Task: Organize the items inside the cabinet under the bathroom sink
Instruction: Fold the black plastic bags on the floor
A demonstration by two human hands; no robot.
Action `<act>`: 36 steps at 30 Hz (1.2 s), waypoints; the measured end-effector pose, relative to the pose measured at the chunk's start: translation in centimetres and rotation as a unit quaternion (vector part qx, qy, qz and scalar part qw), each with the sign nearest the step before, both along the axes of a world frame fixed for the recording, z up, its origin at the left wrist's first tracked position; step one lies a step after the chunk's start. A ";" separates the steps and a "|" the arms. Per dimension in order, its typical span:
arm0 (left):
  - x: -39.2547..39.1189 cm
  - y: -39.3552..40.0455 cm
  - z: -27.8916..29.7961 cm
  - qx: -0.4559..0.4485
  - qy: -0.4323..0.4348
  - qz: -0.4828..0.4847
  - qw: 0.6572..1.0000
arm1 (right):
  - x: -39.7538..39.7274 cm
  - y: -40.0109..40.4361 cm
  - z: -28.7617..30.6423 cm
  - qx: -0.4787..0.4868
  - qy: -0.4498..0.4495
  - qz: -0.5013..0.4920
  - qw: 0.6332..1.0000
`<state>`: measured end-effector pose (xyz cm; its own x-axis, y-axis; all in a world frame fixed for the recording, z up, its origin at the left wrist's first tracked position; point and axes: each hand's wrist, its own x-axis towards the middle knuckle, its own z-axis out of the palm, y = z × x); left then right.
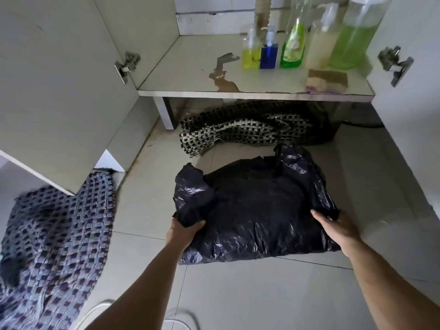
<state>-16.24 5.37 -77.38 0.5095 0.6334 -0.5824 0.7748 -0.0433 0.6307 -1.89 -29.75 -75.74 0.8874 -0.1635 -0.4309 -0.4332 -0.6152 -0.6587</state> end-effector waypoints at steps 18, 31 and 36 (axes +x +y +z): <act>-3.4 -14.6 4.9 0.274 -0.001 -0.468 0.840 | -8.8 -5.0 4.4 0.044 0.186 -0.091 0.977; -2.2 -19.3 2.1 0.141 0.049 -0.501 0.853 | -8.0 -0.6 9.9 0.080 0.069 0.068 0.992; -2.0 -17.9 4.1 0.108 0.027 -0.496 0.861 | -10.6 5.6 11.7 -0.045 0.023 0.257 0.965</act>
<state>-18.22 -12.50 -73.23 0.8380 -0.0002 -0.5457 0.3180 -0.8125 0.4886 -12.54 -24.11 -64.06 0.8420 0.2537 -0.4762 -0.0835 -0.8107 -0.5795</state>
